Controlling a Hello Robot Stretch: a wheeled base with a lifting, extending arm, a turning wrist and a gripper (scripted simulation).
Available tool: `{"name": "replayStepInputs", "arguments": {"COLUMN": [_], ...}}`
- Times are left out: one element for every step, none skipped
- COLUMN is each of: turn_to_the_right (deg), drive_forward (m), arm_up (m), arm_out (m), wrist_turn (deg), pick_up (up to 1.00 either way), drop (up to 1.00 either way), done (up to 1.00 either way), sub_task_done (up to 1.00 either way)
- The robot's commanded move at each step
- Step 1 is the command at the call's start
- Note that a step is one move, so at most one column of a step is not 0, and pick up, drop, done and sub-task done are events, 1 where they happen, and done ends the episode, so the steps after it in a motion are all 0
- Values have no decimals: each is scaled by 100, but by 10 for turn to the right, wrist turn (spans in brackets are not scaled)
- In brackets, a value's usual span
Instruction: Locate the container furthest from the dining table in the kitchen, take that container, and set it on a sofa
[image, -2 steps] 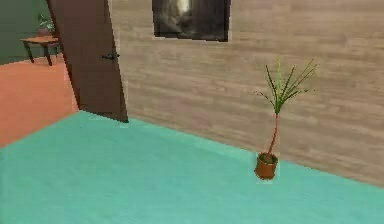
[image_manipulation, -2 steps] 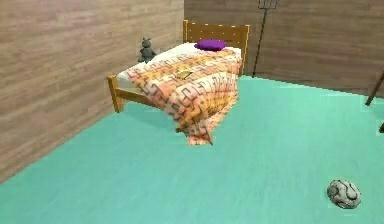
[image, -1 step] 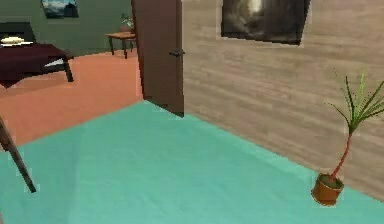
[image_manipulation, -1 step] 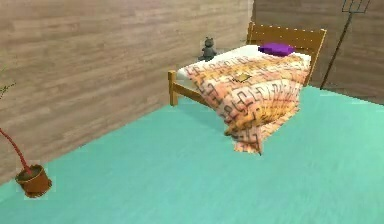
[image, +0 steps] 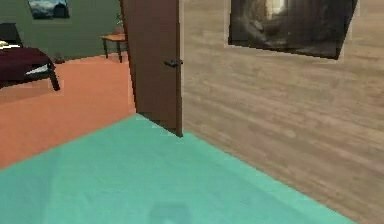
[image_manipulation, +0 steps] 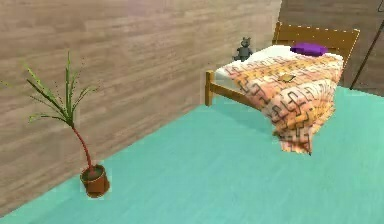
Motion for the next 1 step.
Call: {"name": "replayStepInputs", "arguments": {"turn_to_the_right": [-330], "drive_forward": [0], "arm_up": [0], "arm_out": [0], "wrist_turn": [0], "pick_up": [0], "drop": [0], "done": [0], "sub_task_done": [0]}}
